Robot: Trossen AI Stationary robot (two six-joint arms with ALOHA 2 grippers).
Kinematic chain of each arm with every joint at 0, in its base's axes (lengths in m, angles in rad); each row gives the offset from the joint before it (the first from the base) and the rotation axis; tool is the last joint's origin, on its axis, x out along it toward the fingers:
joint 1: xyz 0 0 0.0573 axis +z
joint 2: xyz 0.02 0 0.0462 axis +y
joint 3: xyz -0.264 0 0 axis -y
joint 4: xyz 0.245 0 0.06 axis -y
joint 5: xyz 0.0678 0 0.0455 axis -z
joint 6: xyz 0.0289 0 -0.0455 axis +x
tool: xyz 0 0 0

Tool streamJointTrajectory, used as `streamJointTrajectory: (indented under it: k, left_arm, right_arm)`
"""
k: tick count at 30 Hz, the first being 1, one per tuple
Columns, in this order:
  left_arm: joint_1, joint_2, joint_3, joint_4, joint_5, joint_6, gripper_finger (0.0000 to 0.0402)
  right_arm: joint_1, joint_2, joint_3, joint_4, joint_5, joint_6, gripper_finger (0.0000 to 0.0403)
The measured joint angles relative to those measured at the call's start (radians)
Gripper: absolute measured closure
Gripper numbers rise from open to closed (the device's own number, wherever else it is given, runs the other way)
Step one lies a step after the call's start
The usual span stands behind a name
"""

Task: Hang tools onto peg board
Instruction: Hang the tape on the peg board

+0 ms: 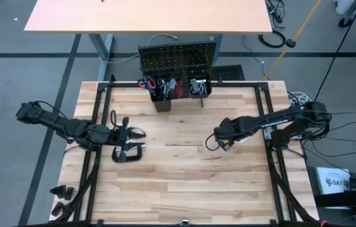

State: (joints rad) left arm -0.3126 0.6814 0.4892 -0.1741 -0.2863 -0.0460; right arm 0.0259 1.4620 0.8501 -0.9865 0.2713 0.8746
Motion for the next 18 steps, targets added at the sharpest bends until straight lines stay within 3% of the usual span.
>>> streamJointTrajectory:
  k: [6, 13, 18]
  left_arm:
    - [0.000, 0.003, 0.000, 0.000, 0.000, 0.002, 0.0317]
    - [0.000, 0.004, 0.000, 0.000, 0.001, 0.002, 0.0317]
    - [0.000, 0.005, -0.015, 0.006, 0.086, 0.009, 0.0317]
  right_arm:
    - [-0.042, 0.000, 0.000, 0.064, -0.086, -0.074, 0.0186]
    - [-0.093, 0.000, -0.041, 0.089, -0.089, -0.109, 0.0186]
    - [-0.106, 0.000, -0.146, 0.221, -0.163, -0.098, 0.0188]
